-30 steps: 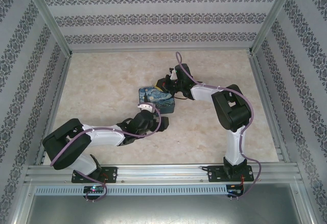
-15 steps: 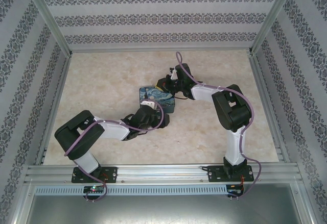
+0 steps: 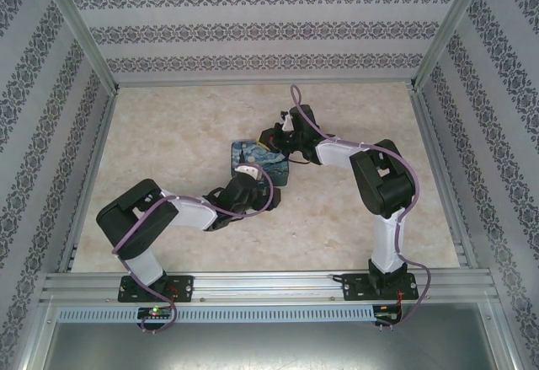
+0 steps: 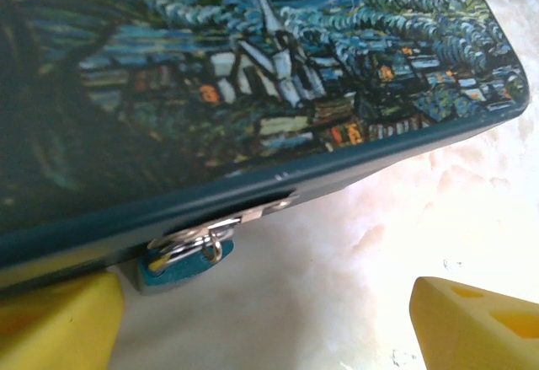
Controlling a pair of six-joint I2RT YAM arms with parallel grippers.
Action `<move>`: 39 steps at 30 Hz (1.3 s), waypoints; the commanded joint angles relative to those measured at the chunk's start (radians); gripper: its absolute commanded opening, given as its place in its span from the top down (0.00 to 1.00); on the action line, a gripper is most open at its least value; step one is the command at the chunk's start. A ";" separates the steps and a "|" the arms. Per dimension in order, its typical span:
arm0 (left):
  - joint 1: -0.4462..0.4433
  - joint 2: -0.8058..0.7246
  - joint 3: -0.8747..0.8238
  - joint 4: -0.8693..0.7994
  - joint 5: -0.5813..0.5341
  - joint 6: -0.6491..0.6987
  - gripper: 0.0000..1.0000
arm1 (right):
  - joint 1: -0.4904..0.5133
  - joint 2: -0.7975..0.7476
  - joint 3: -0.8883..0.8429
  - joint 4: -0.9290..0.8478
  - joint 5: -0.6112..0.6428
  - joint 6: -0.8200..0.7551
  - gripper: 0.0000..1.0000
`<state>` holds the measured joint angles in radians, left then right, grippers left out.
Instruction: Unlock a padlock with a key
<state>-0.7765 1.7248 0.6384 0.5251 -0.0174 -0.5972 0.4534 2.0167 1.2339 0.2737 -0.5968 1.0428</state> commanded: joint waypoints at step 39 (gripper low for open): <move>0.036 0.158 0.036 0.324 0.103 -0.214 0.15 | 0.007 0.002 -0.080 -0.041 -0.006 -0.028 1.00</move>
<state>-0.7506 1.8408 0.6758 0.7750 0.0929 -0.7620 0.4473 2.0090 1.1984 0.3233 -0.5919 1.0355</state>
